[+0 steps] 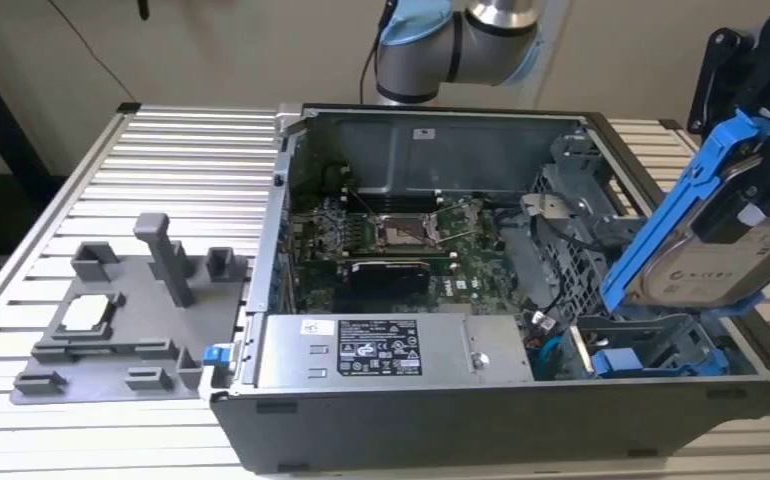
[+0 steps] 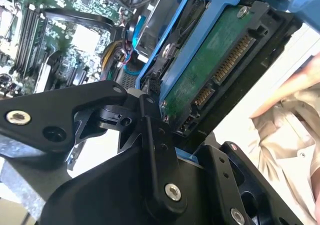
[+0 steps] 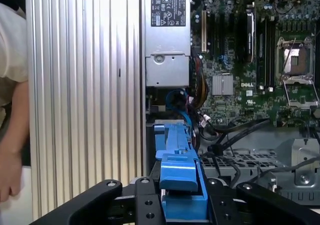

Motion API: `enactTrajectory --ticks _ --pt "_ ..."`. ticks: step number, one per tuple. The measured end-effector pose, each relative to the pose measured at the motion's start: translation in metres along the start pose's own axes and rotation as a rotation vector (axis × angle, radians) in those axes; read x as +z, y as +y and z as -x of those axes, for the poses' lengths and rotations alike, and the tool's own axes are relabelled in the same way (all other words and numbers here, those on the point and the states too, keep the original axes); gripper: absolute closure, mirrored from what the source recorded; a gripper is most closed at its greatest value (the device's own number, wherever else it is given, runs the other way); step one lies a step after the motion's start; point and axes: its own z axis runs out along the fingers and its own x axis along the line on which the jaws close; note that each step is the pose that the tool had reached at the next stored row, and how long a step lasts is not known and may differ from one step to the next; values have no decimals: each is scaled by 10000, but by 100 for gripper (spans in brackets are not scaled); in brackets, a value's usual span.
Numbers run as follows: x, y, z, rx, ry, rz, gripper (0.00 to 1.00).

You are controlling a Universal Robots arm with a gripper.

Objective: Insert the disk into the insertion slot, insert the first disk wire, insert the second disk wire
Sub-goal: 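Insert the disk into the insertion slot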

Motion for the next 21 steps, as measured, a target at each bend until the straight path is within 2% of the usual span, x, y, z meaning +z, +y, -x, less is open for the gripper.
enactTrajectory --ticks 14,21 --pt "112 -45 16 -1 1 0 67" --pt "165 -50 68 -5 1 0 67"
